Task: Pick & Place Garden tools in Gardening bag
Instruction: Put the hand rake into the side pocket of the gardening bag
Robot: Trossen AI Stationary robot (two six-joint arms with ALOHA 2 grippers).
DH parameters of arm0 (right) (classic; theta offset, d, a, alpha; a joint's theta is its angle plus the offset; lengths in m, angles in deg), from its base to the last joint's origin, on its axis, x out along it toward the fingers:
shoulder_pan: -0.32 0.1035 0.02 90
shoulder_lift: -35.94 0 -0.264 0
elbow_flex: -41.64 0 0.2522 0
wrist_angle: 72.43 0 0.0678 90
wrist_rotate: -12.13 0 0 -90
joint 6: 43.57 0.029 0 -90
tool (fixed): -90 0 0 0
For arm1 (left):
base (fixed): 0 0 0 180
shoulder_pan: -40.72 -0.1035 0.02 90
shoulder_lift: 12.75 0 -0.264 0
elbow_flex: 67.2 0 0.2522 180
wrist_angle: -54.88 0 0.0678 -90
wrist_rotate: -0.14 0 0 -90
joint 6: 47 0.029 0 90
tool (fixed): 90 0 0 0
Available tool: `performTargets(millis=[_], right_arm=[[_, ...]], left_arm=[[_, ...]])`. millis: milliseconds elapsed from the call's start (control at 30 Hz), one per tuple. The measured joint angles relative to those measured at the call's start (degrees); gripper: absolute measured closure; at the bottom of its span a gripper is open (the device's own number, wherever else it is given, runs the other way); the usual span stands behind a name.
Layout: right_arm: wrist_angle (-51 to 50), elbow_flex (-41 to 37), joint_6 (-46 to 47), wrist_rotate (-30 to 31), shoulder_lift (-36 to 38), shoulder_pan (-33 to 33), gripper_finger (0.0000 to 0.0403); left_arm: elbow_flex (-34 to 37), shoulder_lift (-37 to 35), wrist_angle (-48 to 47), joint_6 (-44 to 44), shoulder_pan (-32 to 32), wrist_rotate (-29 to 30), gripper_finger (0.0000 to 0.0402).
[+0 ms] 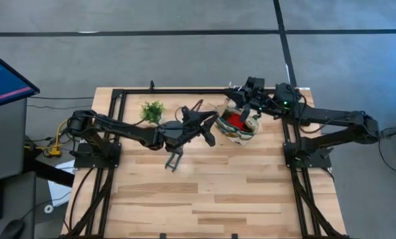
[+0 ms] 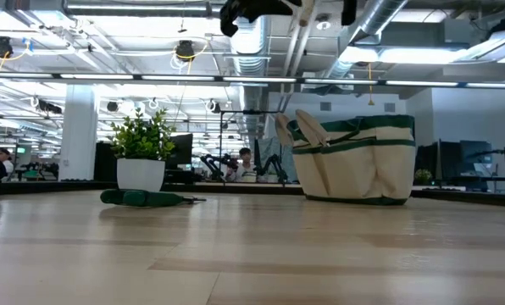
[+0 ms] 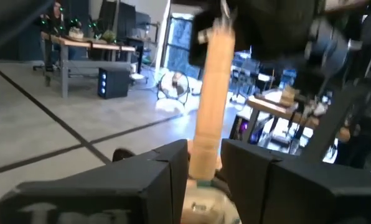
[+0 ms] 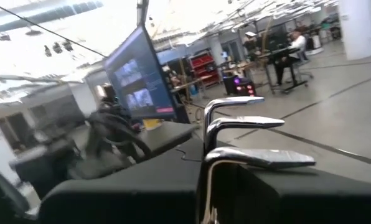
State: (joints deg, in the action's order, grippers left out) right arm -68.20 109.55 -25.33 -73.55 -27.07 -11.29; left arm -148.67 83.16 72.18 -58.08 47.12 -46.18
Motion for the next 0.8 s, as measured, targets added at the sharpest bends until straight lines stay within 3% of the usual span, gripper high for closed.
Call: performTargets(millis=[267,600,800], right_arm=[[-9.29,-0.04,-2.99,0.06,6.23,-1.71,0.0402],[-27.6,-0.04,-5.09,0.17,14.43,-0.58,0.0403],[-38.1,-0.11,-4.7,0.01,15.42,3.63,0.0403]], left_arm=[[-0.02,-2.95,-0.83,-0.45,0.0,-0.37,0.0305],[-0.02,-6.79,-9.65,-2.79,-0.11,-0.51,0.0218],[-0.02,-7.6,-9.7,-2.76,-0.11,-0.52,0.0202]])
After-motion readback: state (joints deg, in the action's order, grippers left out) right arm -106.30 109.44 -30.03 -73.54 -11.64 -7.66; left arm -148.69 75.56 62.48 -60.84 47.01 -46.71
